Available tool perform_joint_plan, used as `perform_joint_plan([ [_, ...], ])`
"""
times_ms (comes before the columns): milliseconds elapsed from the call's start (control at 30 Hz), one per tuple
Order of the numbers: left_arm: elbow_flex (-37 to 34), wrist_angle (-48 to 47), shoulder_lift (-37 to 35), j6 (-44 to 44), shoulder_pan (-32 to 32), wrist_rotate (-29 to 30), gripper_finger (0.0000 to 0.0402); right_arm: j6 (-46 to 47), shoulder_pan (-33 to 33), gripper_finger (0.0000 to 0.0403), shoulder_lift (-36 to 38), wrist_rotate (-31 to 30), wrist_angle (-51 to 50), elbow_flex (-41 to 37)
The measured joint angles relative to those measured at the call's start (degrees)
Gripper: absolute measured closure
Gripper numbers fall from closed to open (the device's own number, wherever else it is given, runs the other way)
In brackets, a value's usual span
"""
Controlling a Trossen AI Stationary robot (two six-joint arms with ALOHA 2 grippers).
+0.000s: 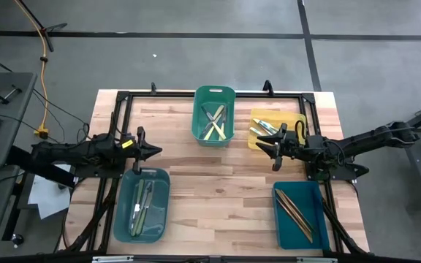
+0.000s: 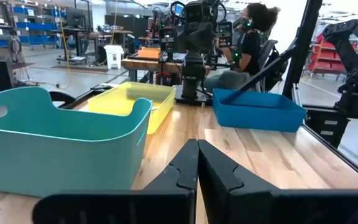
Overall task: Sort silverware by color (type)
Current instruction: Return to Home Position
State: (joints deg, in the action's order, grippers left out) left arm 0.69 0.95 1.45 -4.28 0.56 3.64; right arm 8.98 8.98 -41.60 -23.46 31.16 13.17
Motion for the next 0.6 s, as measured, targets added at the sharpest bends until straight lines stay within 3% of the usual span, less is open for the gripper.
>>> perform_joint_plan([
  [200,0.0,0.0,0.0,0.0,0.0,0.0,0.0401,0.0,0.0,0.0295,0.0,0.0,0.5,0.0],
  [400,0.0,0.0,0.0,0.0,0.0,0.0,0.0401,0.0,0.0,0.0386,2.7,0.1,-0.4,0.0],
  [600,0.0,0.0,0.0,0.0,0.0,0.0,0.0401,-0.4,0.1,0.0398,8.5,0.8,-9.2,0.0],
])
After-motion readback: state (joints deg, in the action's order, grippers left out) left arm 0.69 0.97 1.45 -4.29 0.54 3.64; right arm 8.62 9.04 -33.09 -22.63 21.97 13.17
